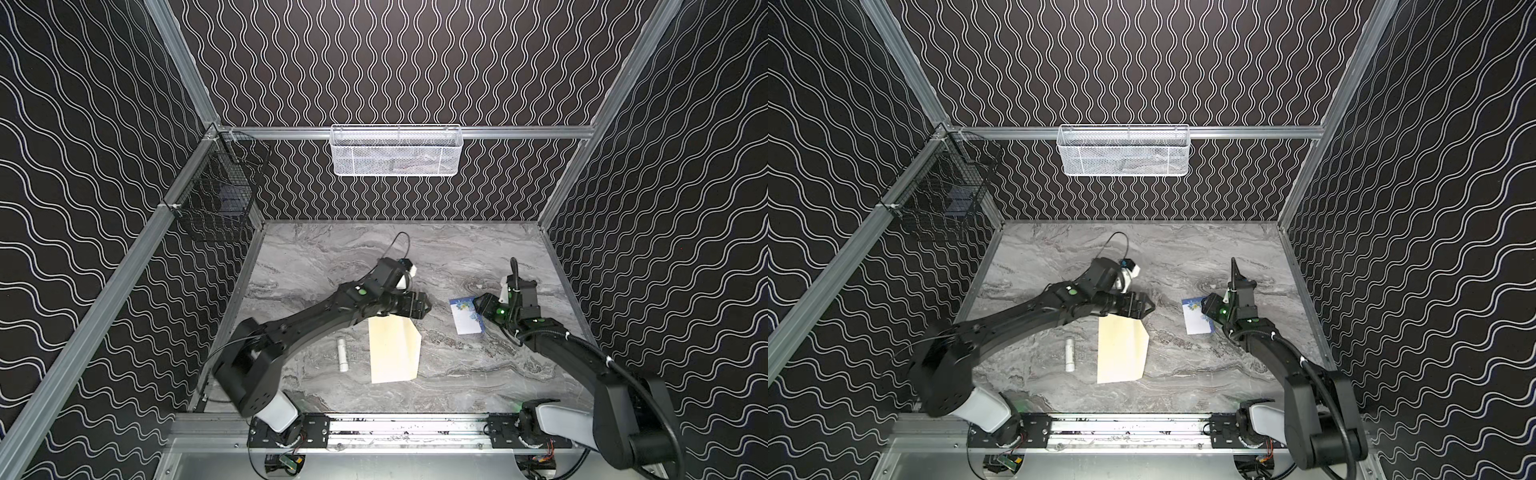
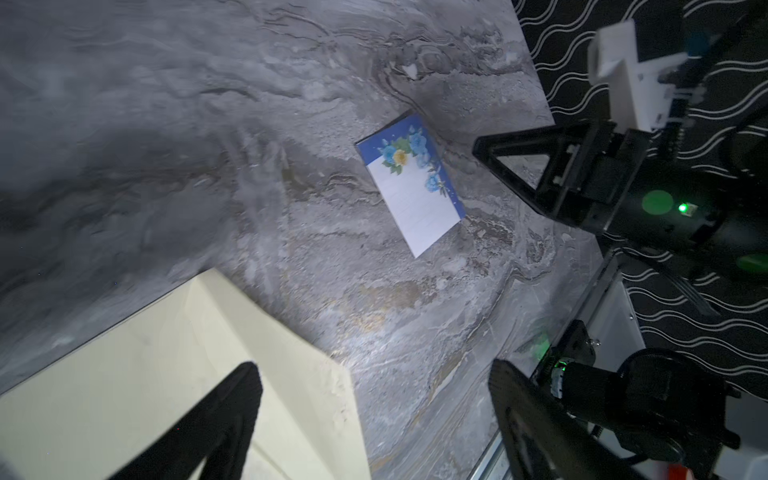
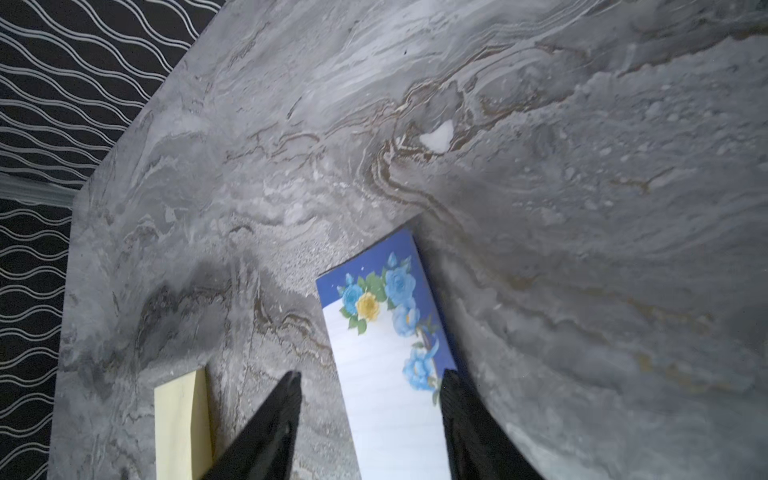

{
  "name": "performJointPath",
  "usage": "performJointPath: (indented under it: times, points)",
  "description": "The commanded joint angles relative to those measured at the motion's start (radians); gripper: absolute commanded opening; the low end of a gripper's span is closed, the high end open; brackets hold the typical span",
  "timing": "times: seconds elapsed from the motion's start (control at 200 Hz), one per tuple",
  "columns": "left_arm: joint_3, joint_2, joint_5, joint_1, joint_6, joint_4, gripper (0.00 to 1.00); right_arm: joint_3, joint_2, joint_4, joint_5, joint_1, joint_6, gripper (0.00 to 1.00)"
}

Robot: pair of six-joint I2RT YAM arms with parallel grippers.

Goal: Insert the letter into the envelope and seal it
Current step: 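Grasp the folded letter with the right gripper while the left arm reaches toward it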

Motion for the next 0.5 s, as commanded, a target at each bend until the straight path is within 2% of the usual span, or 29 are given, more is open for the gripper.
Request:
performJointPath:
  times: [0.0,0.18,0.495]
  points:
    - [0.109,0.109,0.065,-0.016,0.041,-0.01,0.89,0.009,0.053,0.064,-0.08,-0.046,-0.011,0.56]
    - [0.284,0.292,0.131,-0.041,0.047,-0.04,0.88,0.016,0.152,0.103,-0.177,-0.098,-0.012,0.54]
    - [0.4,0.48,0.2,-0.044,0.029,-0.009,0.86,-0.001,0.184,0.099,-0.237,-0.106,-0.02,0.5]
